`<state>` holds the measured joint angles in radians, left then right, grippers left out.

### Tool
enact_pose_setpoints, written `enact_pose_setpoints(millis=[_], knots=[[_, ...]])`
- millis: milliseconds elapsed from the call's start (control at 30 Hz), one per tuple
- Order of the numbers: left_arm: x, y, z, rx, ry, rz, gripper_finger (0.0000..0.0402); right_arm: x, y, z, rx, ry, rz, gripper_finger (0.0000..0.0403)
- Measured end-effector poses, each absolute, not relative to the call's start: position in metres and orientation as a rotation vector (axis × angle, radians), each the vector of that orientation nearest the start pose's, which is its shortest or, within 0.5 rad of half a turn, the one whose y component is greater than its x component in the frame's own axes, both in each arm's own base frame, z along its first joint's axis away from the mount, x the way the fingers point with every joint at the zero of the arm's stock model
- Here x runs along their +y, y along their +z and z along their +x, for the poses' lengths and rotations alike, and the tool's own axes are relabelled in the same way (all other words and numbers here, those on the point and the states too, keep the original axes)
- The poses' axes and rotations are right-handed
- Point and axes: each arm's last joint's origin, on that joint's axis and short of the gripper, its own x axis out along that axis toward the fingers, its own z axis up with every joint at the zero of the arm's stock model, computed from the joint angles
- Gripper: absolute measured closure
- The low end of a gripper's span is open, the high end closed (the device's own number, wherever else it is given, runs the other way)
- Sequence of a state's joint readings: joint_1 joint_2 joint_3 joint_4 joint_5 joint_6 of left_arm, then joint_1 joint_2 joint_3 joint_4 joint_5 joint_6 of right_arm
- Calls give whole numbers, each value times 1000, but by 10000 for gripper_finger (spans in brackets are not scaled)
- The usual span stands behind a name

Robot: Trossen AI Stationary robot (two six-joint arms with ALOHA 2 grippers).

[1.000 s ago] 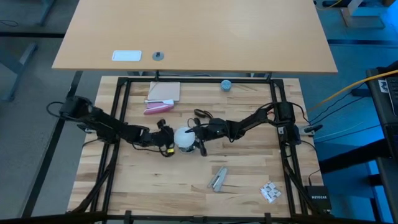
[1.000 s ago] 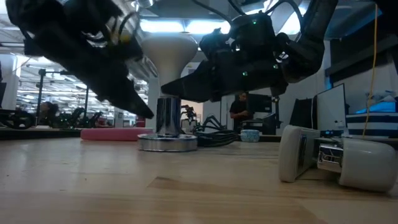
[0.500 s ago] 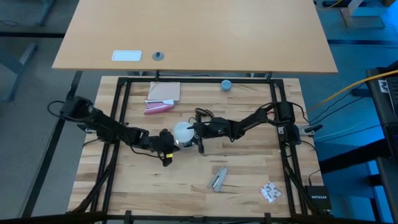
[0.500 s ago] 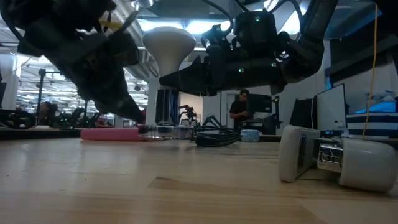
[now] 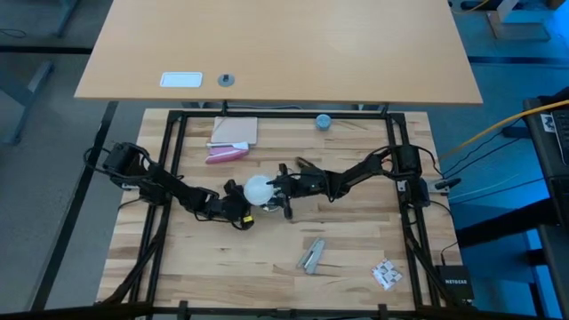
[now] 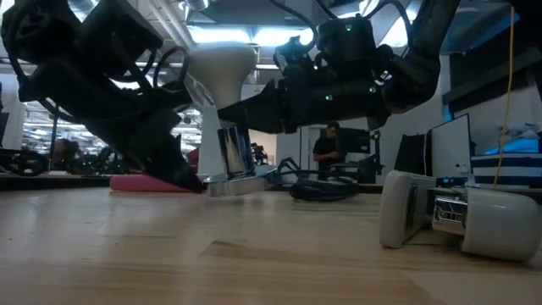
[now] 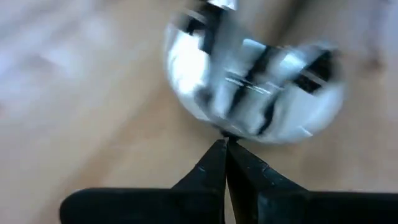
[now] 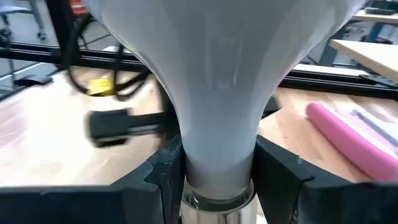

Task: Screw lightbulb
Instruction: Remove the lightbulb from the lamp

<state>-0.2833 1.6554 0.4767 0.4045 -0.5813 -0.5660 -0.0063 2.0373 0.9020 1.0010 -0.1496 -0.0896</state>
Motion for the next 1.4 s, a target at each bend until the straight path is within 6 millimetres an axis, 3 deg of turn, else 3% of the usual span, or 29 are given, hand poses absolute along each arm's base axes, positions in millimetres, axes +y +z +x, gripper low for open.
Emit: enact_pose_setpoints(millis=[167, 367, 667, 1000, 1400], knots=[[-51, 101, 250, 523, 630, -152, 399, 4, 129, 392, 135, 210, -63, 240], [-48, 102, 250, 503, 684, -107, 400, 4, 129, 392, 134, 209, -65, 240], [-58, 128, 245, 450, 605, -78, 400, 1, 129, 392, 137, 131, -76, 240], [-68, 163, 234, 416, 395, -154, 399, -6, 130, 392, 135, -34, -115, 240], [-67, 144, 245, 455, 371, -193, 400, -8, 136, 393, 74, -97, -113, 240]])
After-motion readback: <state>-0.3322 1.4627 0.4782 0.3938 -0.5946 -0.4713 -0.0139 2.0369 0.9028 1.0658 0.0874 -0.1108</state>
